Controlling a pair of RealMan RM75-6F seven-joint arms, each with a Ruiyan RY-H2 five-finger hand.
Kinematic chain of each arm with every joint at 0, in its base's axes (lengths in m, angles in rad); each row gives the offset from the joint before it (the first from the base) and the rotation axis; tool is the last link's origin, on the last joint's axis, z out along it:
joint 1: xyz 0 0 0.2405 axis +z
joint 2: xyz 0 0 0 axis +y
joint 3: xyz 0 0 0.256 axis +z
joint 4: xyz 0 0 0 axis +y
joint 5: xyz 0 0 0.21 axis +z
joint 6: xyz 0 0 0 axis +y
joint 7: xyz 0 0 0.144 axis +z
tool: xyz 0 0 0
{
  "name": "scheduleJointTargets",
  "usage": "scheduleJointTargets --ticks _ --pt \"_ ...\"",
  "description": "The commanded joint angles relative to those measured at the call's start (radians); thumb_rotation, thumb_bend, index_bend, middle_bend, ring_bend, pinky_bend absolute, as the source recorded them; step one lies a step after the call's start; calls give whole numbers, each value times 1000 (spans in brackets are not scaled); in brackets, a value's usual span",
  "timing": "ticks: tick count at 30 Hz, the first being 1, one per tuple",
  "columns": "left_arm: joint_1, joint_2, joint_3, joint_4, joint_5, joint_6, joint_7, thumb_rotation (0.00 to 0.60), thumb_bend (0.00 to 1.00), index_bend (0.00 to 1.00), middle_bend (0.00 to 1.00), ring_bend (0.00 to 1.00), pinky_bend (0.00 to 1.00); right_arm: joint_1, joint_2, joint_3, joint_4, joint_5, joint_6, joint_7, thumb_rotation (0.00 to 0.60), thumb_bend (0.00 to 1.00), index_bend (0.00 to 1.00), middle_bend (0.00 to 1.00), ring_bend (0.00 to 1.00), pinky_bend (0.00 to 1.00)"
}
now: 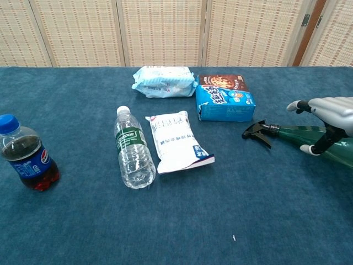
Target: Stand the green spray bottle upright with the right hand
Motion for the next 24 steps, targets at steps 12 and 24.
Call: scheduleJointTargets --ticks 12,24 --pt "-19 43 -18 -27 -11 8 1 600 294 116 79 0 0 16 -26 -4 28 7 -5 13 600 214 125 147 100 179" --pt "-26 83 -21 -83 -19 -6 35 600 294 116 79 0 0 17 -44 -14 76 -2 -34 50 600 217 125 152 100 179"
